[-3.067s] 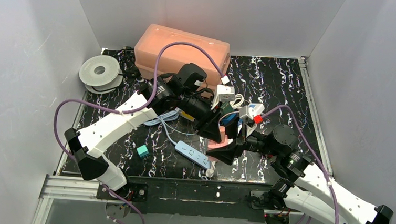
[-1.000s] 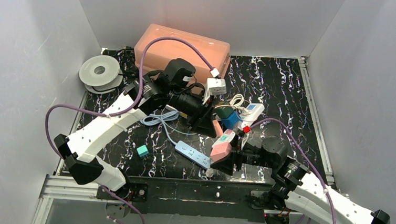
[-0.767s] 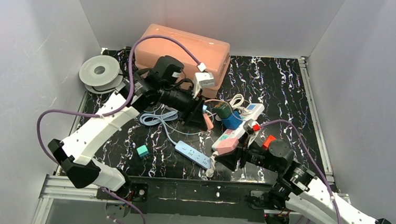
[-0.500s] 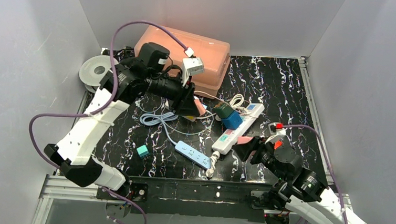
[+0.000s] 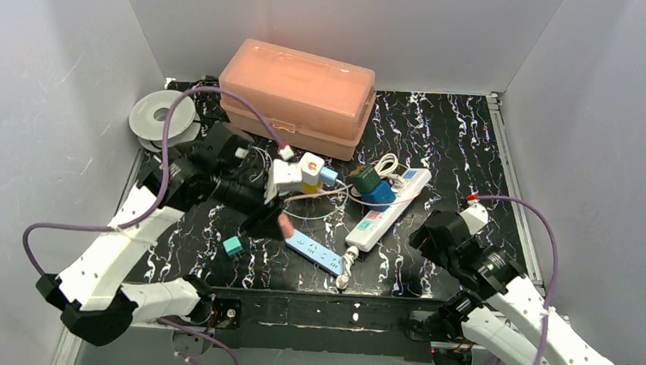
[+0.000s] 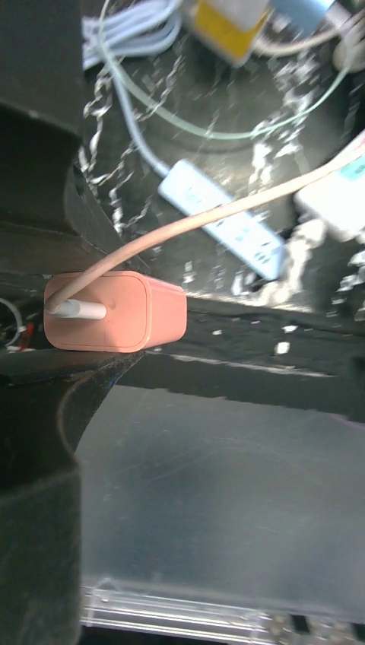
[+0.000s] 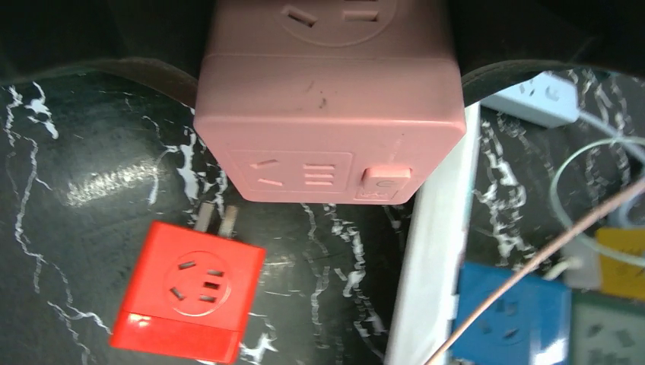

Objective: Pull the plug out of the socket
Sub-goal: Place the plug at the center of the board.

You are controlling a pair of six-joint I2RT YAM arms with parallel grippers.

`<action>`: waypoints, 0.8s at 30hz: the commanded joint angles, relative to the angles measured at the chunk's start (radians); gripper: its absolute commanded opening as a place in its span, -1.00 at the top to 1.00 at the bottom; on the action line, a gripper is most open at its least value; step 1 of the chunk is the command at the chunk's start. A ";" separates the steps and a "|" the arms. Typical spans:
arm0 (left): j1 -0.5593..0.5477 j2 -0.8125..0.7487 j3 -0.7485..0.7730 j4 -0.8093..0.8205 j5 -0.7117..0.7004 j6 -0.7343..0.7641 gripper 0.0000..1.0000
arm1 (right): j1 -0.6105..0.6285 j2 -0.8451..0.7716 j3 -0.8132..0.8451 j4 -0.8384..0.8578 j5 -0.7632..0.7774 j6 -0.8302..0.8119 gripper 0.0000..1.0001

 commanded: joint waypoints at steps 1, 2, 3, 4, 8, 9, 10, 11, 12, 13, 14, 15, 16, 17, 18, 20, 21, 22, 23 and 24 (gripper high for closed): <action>0.000 -0.112 -0.185 -0.170 -0.003 0.169 1.00 | -0.195 0.098 0.038 0.081 -0.182 -0.083 0.97; 0.000 -0.131 -0.228 -0.188 -0.020 0.201 1.00 | -0.228 0.127 0.039 0.103 -0.224 -0.104 0.97; -0.001 -0.148 -0.264 -0.205 -0.034 0.224 1.00 | -0.241 0.152 0.042 0.126 -0.248 -0.120 0.97; 0.000 -0.166 -0.302 -0.226 -0.042 0.272 1.00 | -0.243 0.174 0.045 0.147 -0.258 -0.129 0.97; 0.000 -0.220 -0.448 -0.233 -0.103 0.364 1.00 | -0.243 0.246 0.044 0.217 -0.314 -0.159 0.97; 0.000 -0.229 -0.482 -0.225 -0.123 0.376 1.00 | -0.243 0.267 0.041 0.224 -0.322 -0.159 0.97; 0.000 -0.238 -0.515 -0.208 -0.148 0.381 1.00 | -0.243 0.281 0.036 0.224 -0.324 -0.155 0.97; 0.000 -0.248 -0.547 -0.194 -0.170 0.392 1.00 | -0.243 0.289 0.030 0.224 -0.318 -0.145 0.97; -0.001 -0.258 -0.585 -0.171 -0.191 0.399 1.00 | -0.243 0.296 0.021 0.226 -0.310 -0.136 0.97; -0.001 -0.272 -0.625 -0.139 -0.217 0.401 1.00 | -0.243 0.297 0.009 0.237 -0.309 -0.132 0.97; 0.000 -0.285 -0.680 -0.106 -0.244 0.409 1.00 | -0.243 0.297 -0.009 0.249 -0.306 -0.127 0.97; -0.001 -0.299 -0.724 -0.071 -0.272 0.421 1.00 | -0.243 0.297 -0.021 0.259 -0.305 -0.122 0.97; 0.000 -0.306 -0.758 -0.042 -0.304 0.431 1.00 | -0.243 0.297 -0.030 0.264 -0.303 -0.115 0.97; 0.000 -0.308 -0.790 -0.025 -0.332 0.446 1.00 | -0.243 0.300 -0.039 0.269 -0.302 -0.111 0.97; 0.000 -0.306 -0.813 -0.019 -0.351 0.458 1.00 | -0.243 0.304 -0.045 0.274 -0.303 -0.109 0.95; -0.001 -0.295 -0.847 -0.013 -0.373 0.473 1.00 | -0.243 0.317 -0.057 0.280 -0.306 -0.104 0.82; 0.000 -0.288 -0.860 -0.008 -0.380 0.478 1.00 | -0.243 0.324 -0.060 0.280 -0.306 -0.101 0.72; -0.001 -0.283 -0.876 0.001 -0.389 0.482 1.00 | -0.243 0.331 -0.065 0.280 -0.305 -0.097 0.62; 0.000 -0.277 -0.890 0.016 -0.404 0.482 1.00 | -0.243 0.337 -0.069 0.278 -0.301 -0.092 0.53; 0.000 -0.270 -0.903 0.031 -0.421 0.484 1.00 | -0.243 0.339 -0.073 0.278 -0.298 -0.089 0.42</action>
